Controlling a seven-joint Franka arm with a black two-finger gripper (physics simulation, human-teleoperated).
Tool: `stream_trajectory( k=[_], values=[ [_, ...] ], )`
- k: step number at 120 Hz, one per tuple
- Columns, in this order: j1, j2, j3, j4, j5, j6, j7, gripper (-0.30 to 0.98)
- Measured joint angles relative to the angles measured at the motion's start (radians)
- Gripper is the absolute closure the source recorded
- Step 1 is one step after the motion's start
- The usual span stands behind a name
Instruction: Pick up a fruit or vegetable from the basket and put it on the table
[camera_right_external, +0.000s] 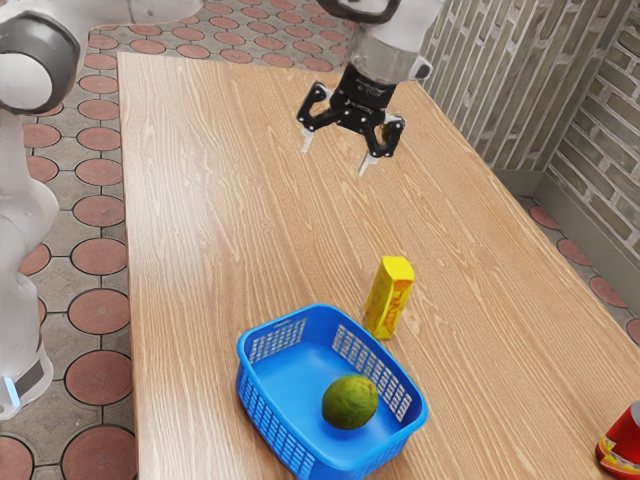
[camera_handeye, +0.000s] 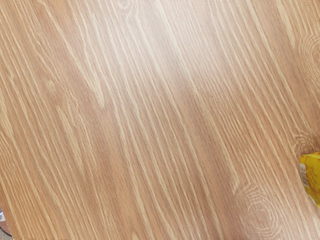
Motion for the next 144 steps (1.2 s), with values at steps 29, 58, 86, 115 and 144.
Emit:
stream_trajectory(
  k=[29, 58, 86, 115, 144],
  values=[
    [-0.021, -0.035, -0.008, 0.008, -0.016, 0.098, -0.224, 0.0],
    [0.071, -0.052, -0.031, 0.011, -0.133, 0.129, 0.124, 0.0],
    [-0.044, -0.162, -0.138, -0.245, -0.181, 0.313, 0.581, 0.0],
    [0.152, -0.451, -0.45, -0.669, -0.201, 0.657, 0.904, 0.01],
    [-0.056, -0.359, -0.28, -0.719, -0.208, 0.783, 1.117, 0.02]
  ],
)
